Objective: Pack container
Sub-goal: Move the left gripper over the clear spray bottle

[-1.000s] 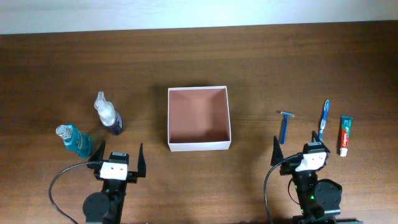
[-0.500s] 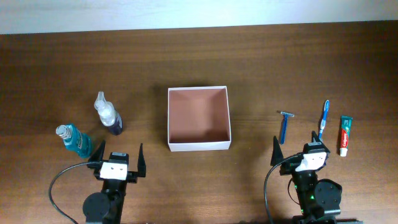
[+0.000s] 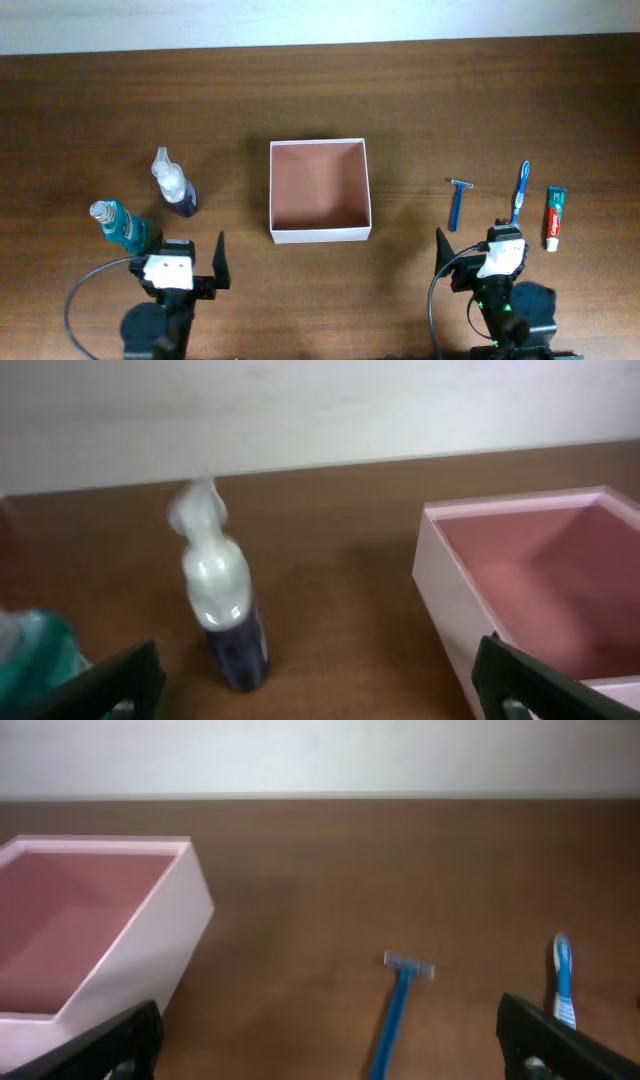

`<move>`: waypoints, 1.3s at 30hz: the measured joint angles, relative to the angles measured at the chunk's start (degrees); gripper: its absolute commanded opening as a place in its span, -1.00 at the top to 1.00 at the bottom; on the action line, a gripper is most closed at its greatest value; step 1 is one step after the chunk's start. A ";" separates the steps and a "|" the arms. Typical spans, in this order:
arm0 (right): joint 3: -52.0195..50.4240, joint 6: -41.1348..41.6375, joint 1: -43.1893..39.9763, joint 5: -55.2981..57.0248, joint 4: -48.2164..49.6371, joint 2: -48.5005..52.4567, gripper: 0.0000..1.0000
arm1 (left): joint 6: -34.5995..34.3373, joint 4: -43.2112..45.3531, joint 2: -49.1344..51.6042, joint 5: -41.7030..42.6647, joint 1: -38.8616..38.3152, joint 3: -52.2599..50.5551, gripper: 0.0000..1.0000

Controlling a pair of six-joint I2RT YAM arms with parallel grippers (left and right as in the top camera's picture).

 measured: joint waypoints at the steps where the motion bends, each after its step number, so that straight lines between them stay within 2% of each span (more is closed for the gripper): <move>1: 1.88 0.02 -0.02 -0.09 -1.33 1.31 -0.97 | -0.24 -1.95 2.08 -0.24 0.00 3.30 -0.99; 10: 27.02 1.29 0.00 -0.33 -23.47 23.58 -0.97 | -0.85 -22.80 24.90 -0.61 0.00 27.36 -0.99; 17: 40.89 1.33 0.00 -0.92 -40.41 42.36 -0.97 | -0.87 -41.05 43.74 1.33 0.00 45.22 -0.99; 26: 43.58 1.31 0.00 -3.52 -42.60 54.45 -0.97 | -1.62 -51.06 53.00 4.02 0.00 56.41 -0.99; 29: 43.58 1.33 0.00 -3.54 -42.86 56.13 -0.97 | -2.60 -54.73 57.13 3.87 0.31 63.43 -0.99; 34: 43.78 1.33 0.00 -3.48 -43.10 56.37 -0.97 | -3.06 -57.90 69.29 2.23 2.34 78.73 -0.99; 39: 43.82 2.47 -0.02 -1.77 -44.11 56.37 -0.97 | -3.45 -59.34 81.37 1.75 5.66 84.94 -0.99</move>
